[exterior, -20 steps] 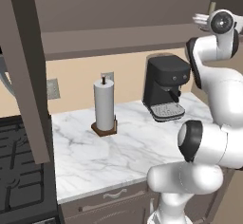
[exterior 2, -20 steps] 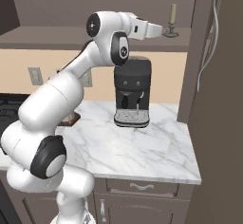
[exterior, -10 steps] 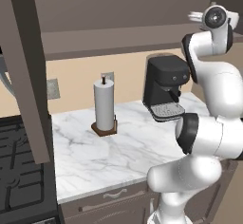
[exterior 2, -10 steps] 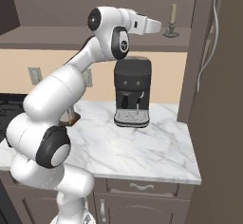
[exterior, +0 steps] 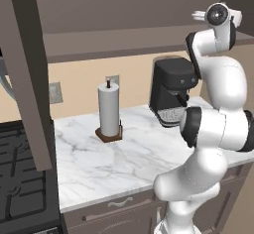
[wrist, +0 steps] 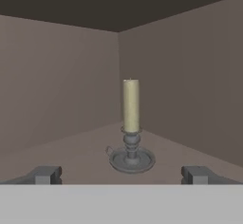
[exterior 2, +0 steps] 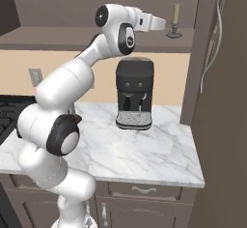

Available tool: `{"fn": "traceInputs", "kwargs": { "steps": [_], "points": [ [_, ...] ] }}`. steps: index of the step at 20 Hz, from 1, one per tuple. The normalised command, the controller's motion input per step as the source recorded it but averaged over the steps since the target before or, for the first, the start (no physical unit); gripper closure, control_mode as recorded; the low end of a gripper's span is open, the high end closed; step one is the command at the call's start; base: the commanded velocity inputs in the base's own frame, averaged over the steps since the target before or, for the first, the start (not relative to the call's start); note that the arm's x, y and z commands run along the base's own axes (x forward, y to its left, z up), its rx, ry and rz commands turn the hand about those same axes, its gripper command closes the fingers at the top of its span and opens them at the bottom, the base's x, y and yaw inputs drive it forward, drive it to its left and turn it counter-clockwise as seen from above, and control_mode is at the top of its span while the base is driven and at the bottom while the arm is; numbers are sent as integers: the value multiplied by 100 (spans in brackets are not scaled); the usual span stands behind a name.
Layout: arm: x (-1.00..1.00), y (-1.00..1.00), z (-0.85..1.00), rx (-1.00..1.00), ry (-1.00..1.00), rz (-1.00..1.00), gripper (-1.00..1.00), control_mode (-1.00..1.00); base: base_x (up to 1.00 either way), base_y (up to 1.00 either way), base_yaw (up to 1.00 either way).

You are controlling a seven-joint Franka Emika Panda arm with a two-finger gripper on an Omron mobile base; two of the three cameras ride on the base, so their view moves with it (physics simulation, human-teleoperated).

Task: Get the candle and the beer from the cabinet and move them to the dining counter.

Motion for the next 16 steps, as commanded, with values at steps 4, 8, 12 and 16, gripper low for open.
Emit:
{"fn": "traceInputs", "kwargs": {
  "steps": [4,8,12,16],
  "points": [
    [17,-31,-1,0,2,0,-100,-100,0,0,0],
    [21,-24,0,0,8,0,-100,-100,0,0,0],
    [3,-8,0,0,7,0,-100,-100,0,0,0],
    [11,-7,0,0,10,0,-100,-100,0,0,0]
  ]
}}
